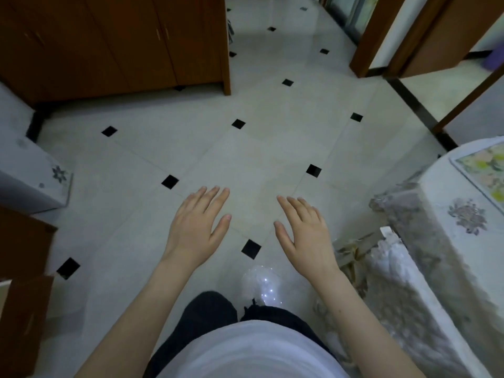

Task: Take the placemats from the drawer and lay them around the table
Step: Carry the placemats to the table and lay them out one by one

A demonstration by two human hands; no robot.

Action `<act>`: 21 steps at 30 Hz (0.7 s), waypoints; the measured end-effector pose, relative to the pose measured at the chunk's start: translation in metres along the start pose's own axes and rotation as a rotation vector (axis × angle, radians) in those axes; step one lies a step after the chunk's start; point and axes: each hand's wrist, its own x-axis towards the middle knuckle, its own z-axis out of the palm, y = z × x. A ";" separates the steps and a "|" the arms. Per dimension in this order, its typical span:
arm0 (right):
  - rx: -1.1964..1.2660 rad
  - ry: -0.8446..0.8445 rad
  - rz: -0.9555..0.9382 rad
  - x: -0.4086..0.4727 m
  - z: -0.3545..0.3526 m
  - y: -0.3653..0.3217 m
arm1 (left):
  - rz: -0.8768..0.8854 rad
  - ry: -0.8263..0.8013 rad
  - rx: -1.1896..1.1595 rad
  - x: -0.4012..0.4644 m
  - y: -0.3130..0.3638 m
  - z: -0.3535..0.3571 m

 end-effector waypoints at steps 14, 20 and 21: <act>0.003 0.086 0.355 0.200 0.024 0.061 | 0.300 -0.215 -0.083 0.271 -0.045 0.055; -0.033 0.189 0.527 0.281 -0.005 0.084 | 0.539 -0.224 -0.092 0.424 -0.025 0.040; -0.036 0.210 0.566 0.289 -0.009 0.091 | 0.575 -0.233 -0.095 0.445 -0.017 0.042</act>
